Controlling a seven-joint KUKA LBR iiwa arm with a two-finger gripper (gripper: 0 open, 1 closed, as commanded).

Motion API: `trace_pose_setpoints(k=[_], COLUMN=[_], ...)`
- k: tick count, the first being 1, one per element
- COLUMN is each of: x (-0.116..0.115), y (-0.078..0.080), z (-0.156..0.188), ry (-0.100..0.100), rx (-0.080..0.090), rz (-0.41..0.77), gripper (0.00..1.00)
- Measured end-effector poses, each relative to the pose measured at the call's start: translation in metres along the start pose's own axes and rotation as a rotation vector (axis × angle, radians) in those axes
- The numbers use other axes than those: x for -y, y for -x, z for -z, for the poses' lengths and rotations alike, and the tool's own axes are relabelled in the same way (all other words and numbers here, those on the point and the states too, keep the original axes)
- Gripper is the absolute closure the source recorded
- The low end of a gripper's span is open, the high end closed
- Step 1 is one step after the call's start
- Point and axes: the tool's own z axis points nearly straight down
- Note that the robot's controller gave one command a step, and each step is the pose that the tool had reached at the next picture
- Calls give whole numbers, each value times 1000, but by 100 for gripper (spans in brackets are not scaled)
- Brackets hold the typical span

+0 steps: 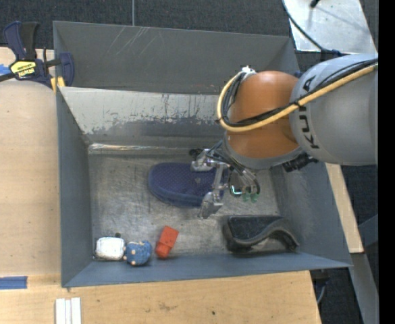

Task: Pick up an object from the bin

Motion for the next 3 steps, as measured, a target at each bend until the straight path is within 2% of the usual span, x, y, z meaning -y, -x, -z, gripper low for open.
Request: trace_pose_setpoints(k=[1,2,3], x=[-10,-12,-25], y=[18,19,26], z=[-50,-48,94], ry=[0,3,1], rx=[31,35,17], rz=[-62,-60,-21], gripper=[0,100,100])
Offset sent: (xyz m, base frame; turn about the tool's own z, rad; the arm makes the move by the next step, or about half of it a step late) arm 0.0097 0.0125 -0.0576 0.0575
